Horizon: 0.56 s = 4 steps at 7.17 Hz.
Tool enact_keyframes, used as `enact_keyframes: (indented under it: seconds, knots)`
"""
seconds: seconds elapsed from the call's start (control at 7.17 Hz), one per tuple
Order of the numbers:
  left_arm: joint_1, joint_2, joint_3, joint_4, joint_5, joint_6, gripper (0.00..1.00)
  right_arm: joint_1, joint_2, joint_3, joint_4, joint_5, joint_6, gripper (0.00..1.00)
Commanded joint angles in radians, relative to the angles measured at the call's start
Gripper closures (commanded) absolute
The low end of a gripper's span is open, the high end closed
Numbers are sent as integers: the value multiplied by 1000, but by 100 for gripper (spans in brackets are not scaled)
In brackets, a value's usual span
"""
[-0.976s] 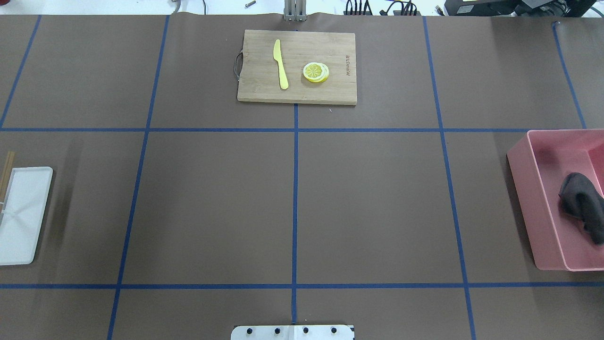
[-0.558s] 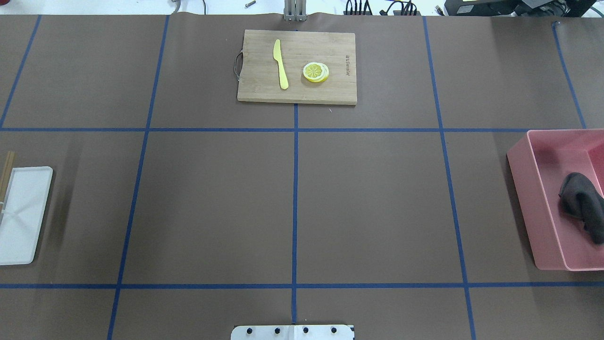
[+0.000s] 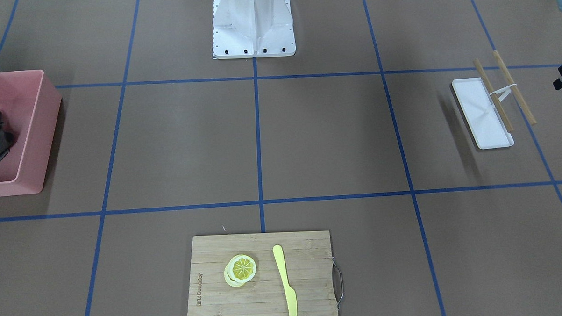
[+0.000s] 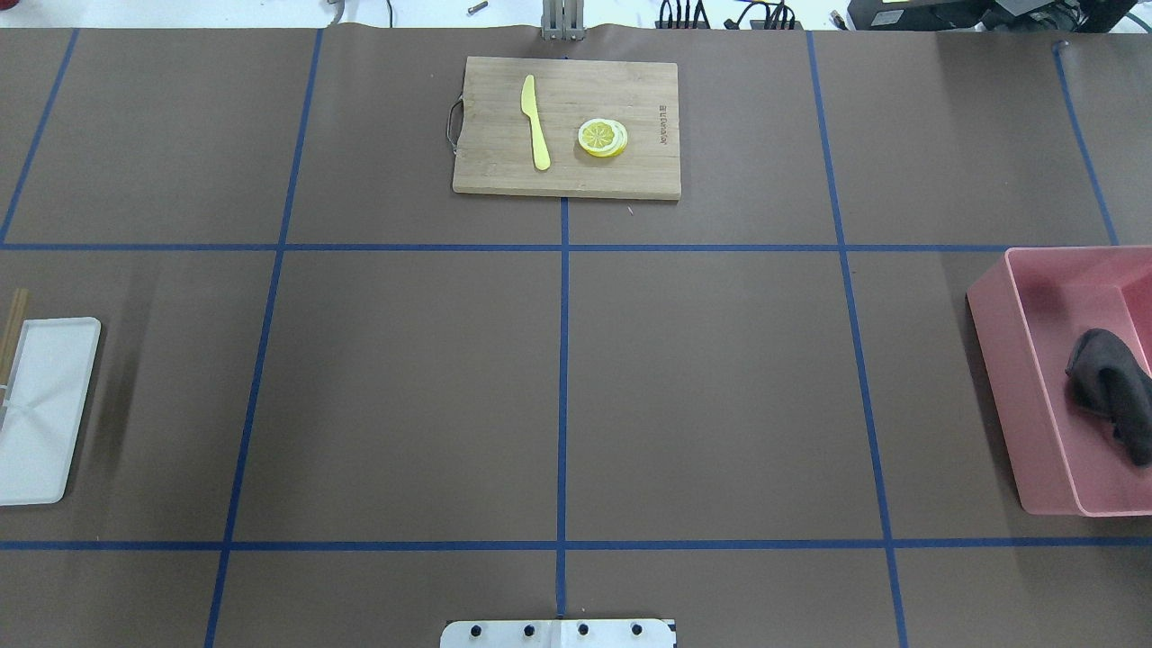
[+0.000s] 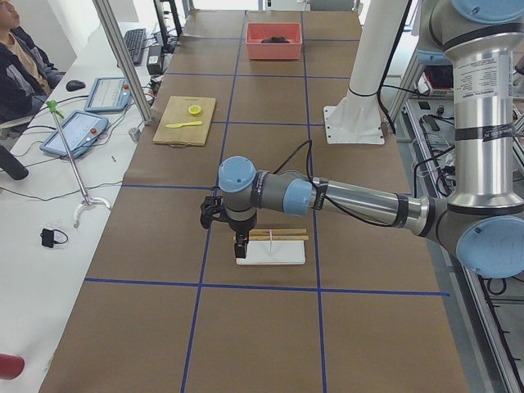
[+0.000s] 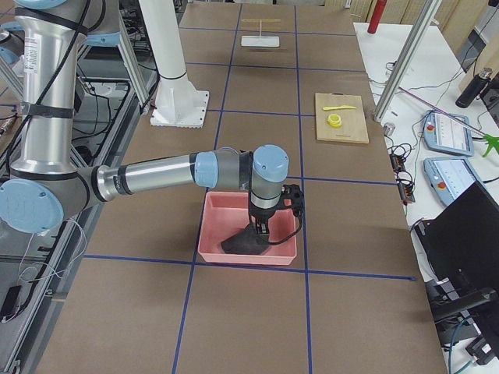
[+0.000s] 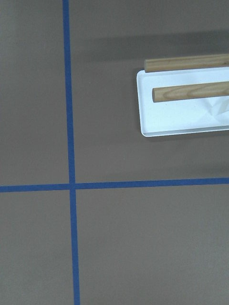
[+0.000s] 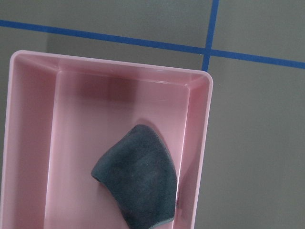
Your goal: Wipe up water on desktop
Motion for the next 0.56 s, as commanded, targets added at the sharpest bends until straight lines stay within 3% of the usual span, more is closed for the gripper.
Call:
enact_keyframes:
  seconds: [0.0,0.42]
  knots:
    - [20,14,1,-16,0,2,2,0,0,-2,0,3,0,0]
    - [23,14,-1,-18,0,-3,2,0,0,-2,0,23,2,0]
